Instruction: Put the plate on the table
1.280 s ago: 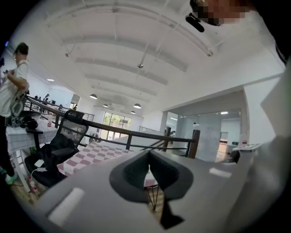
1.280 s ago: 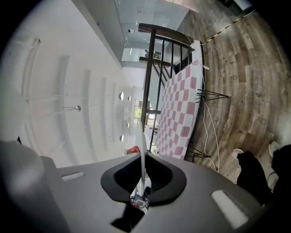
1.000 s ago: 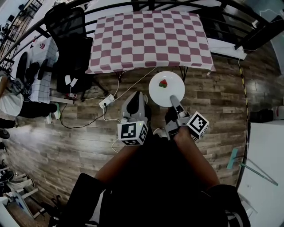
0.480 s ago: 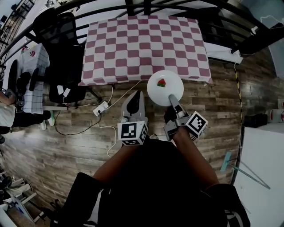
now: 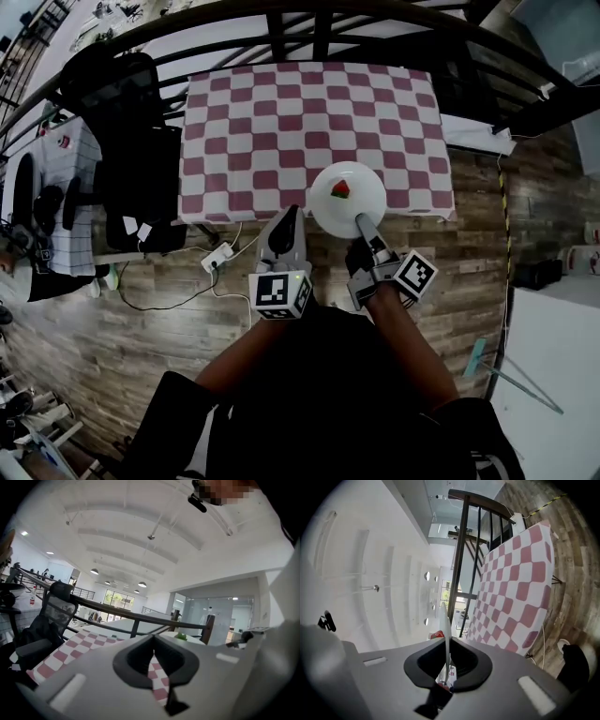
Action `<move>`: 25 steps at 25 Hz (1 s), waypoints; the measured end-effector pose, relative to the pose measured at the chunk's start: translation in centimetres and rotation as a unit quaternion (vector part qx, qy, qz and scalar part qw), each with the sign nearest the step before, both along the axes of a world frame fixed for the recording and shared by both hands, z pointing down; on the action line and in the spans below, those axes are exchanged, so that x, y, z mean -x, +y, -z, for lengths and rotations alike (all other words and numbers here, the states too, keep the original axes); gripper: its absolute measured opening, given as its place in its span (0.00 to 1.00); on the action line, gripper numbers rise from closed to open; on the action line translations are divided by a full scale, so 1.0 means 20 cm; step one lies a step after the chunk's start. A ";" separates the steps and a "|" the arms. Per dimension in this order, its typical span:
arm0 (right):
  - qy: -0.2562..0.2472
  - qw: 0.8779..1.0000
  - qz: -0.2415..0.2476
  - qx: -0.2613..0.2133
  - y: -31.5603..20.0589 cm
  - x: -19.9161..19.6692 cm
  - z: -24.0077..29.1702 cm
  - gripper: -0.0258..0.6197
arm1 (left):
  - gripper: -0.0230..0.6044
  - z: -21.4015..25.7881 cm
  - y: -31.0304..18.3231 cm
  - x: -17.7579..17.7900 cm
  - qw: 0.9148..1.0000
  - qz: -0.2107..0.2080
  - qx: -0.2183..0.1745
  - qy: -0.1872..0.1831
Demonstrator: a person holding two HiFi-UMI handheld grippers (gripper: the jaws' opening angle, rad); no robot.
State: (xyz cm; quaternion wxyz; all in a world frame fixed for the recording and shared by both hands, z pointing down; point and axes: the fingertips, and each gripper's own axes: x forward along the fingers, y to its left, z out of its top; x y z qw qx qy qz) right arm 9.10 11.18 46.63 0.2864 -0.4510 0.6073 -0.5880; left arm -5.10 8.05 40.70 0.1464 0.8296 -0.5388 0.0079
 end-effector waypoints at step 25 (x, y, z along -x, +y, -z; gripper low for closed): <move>0.006 1.000 -0.012 0.021 -0.75 0.21 -0.15 0.06 | 0.05 -0.13 -0.71 0.35 1.000 -0.006 0.011 0.009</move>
